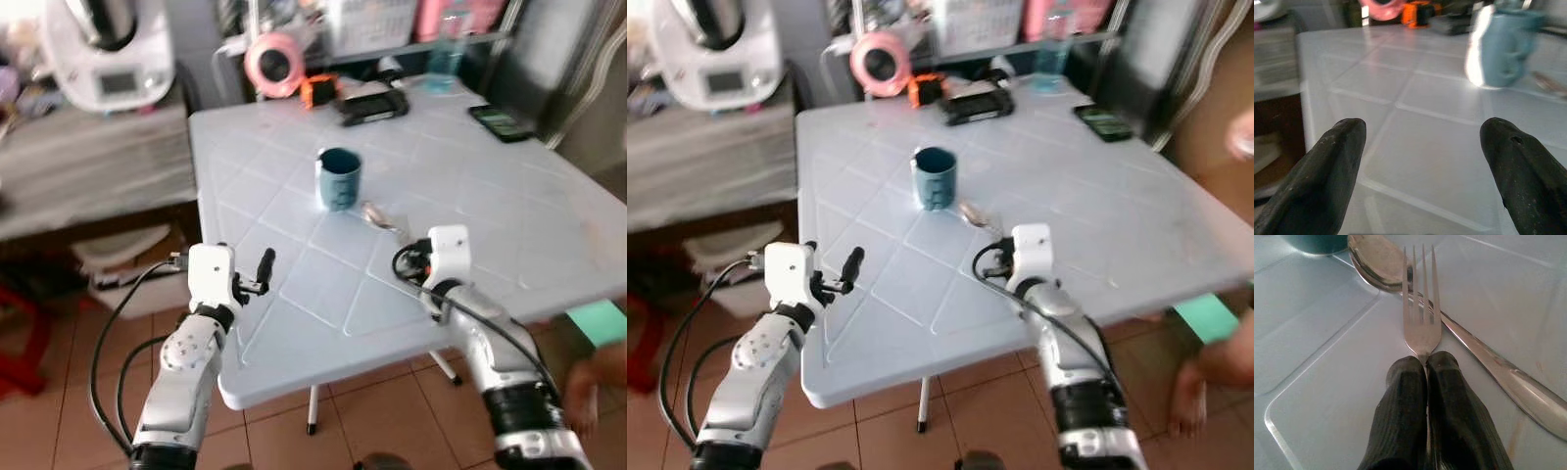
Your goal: Setting the table
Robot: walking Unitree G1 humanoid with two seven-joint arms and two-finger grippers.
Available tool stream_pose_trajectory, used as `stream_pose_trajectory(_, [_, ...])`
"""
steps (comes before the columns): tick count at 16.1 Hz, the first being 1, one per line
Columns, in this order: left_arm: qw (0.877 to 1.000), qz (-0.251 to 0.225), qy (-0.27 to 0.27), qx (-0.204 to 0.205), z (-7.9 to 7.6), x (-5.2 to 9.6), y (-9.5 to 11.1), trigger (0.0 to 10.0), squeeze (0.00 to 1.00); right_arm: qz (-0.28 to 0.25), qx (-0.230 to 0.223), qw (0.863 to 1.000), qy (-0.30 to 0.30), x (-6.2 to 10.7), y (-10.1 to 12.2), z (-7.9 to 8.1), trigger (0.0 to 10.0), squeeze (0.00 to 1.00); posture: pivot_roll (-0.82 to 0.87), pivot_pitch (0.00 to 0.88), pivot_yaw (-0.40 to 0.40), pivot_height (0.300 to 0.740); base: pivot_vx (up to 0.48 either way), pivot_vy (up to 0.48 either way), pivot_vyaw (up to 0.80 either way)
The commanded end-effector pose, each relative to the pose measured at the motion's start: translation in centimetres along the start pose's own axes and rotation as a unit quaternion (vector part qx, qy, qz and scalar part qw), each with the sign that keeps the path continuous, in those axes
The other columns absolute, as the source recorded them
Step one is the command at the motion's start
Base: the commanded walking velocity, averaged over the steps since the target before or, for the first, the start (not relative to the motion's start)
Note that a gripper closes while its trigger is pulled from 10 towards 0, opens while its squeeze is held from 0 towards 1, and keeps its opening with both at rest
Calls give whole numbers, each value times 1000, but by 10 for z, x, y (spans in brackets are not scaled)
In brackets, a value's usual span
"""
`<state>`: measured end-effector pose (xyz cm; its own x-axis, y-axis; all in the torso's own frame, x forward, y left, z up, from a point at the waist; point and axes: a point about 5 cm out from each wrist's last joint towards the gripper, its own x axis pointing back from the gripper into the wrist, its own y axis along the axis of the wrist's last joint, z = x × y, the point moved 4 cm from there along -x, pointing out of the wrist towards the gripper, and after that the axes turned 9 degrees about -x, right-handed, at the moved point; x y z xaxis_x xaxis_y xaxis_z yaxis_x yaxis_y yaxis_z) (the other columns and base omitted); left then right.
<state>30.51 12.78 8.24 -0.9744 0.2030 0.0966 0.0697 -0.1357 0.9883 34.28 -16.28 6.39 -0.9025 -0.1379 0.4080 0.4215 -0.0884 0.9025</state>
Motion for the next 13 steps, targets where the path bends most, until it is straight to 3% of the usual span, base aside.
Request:
stream_pose_trajectory(1, [1000, 6, 14, -8, 9, 2, -2, 10000, 0, 26, 19, 999, 22, -4, -13, 10, 10000, 0, -13, 0, 36, 740, 0, 0, 0])
stream_pose_trajectory(4, [1000, 7, 16, -8, 9, 3, -2, 10000, 0, 18, 60, 997, 38, -12, -6, 14, 10000, 0, -10, 3, 32, 740, 0, 0, 0])
stream_pose_trajectory(8, [1000, 10, 19, -9, 8, 3, -3, 10000, 0, 17, 131, 984, 122, -16, -4, 39, 10000, 0, -11, 8, 30, 740, 0, 0, 0])
stream_pose_trajectory(12, [1000, 12, 21, -8, 8, 4, -4, 10000, 0, 27, 146, 982, 118, -21, -12, 34, 10000, 0, -10, 11, 27, 740, 0, 0, 0])
stream_pose_trajectory(13, [1000, 12, 21, -8, 8, 3, -4, 10000, 0, 32, 143, 982, 117, -21, -15, 32, 10000, 937, -11, 11, 28, 740, 0, 0, 0])
